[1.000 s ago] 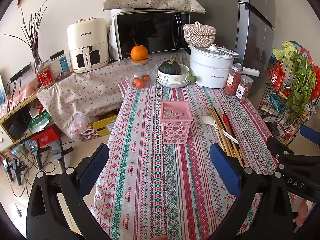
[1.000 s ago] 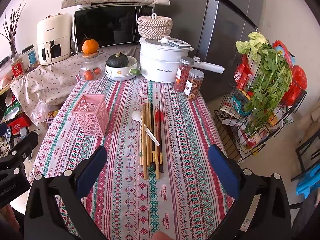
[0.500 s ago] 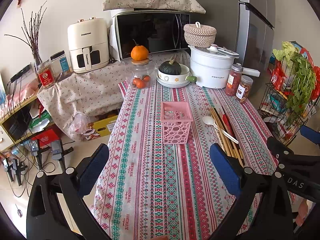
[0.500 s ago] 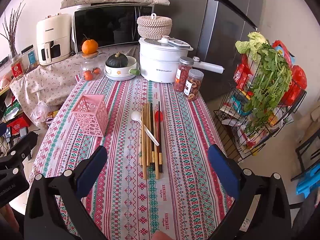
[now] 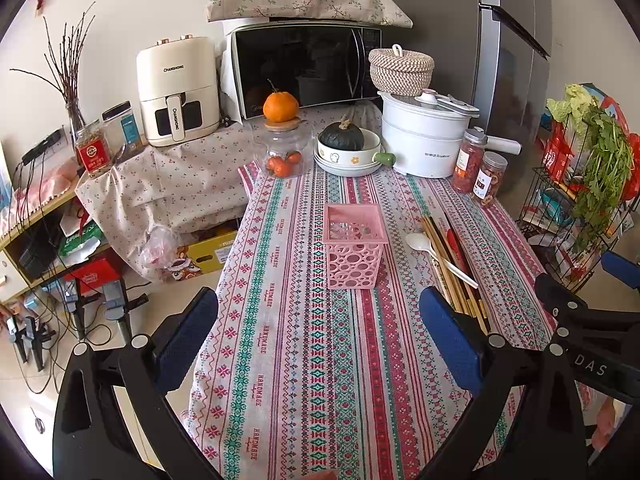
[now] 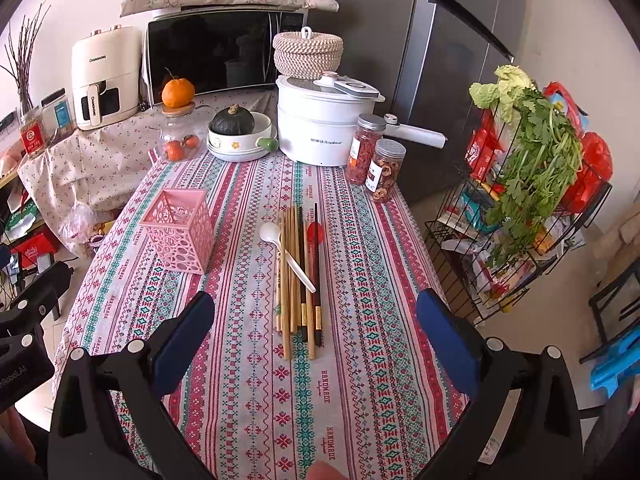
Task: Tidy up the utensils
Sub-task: 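Grasp a wooden chopstick with the left tool while the right tool approaches the chopstick bundle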
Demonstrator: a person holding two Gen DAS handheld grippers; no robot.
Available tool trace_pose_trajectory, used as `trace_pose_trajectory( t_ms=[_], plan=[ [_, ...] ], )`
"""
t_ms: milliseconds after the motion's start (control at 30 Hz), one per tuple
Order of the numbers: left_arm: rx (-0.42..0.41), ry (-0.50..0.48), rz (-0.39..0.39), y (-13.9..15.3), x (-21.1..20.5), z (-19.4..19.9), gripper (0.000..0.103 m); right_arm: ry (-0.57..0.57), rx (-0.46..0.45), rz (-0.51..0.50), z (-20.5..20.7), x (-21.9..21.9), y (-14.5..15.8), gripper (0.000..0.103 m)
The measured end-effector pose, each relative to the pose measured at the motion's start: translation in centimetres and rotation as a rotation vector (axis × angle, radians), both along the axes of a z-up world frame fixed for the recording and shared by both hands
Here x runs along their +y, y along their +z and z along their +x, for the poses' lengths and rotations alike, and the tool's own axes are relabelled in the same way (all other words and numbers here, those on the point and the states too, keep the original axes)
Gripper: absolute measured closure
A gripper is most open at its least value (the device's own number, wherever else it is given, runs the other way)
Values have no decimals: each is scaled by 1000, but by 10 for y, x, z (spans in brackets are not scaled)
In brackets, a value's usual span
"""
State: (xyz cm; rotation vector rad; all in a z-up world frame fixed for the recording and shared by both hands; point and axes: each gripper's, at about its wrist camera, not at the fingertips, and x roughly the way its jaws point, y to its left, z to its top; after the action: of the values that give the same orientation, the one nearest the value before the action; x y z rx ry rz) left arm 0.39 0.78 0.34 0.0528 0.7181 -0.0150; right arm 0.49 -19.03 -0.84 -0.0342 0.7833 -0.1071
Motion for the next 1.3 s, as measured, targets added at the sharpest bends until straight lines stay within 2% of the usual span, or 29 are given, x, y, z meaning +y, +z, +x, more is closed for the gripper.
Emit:
trace_pose_trajectory(
  t_ms=[267, 367, 433, 500, 533, 700, 767, 800, 933, 1000, 1033, 1067, 1100, 1167, 1300],
  plan=[
    [-39, -19, -16, 11, 1, 4, 6, -15, -34, -27, 5, -9, 6, 5],
    [25, -105, 11, 8, -8, 20, 6, 39, -27, 12, 18, -22, 6, 5],
    [78, -169, 5, 8, -16, 34, 6, 97, 50, 111, 36, -38, -3, 5],
    [109, -212, 19, 0, -27, 41, 6, 83, 131, 198, 51, -55, -13, 5],
    [119, -216, 26, 2, -32, 48, 6, 71, 159, 223, 58, -64, -17, 5],
    [211, -329, -35, 8, -73, 88, 10, -10, 227, 260, 78, -95, -37, 5],
    [271, -357, -72, 4, -90, 109, 21, -42, 274, 298, 87, -111, -49, 5],
    [300, -361, -81, -1, -99, 119, 29, -51, 294, 309, 91, -117, -54, 5],
    [421, -352, -97, -31, -127, 162, 51, -83, 328, 313, 108, -140, -71, 6],
    [489, -329, -108, -52, -137, 184, 59, -87, 350, 354, 116, -150, -81, 14],
    [519, -313, -116, -63, -141, 196, 67, -89, 362, 367, 119, -154, -87, 21],
    [547, -302, -133, -74, -143, 206, 72, -90, 371, 379, 123, -158, -92, 24],
    [568, -288, -150, -85, -146, 217, 82, -95, 381, 390, 125, -162, -98, 25],
    [602, -250, -158, -103, -149, 236, 86, -103, 390, 419, 127, -168, -107, 33],
    [622, -201, -160, -126, -154, 265, 95, -100, 392, 429, 130, -168, -112, 33]
  ],
)
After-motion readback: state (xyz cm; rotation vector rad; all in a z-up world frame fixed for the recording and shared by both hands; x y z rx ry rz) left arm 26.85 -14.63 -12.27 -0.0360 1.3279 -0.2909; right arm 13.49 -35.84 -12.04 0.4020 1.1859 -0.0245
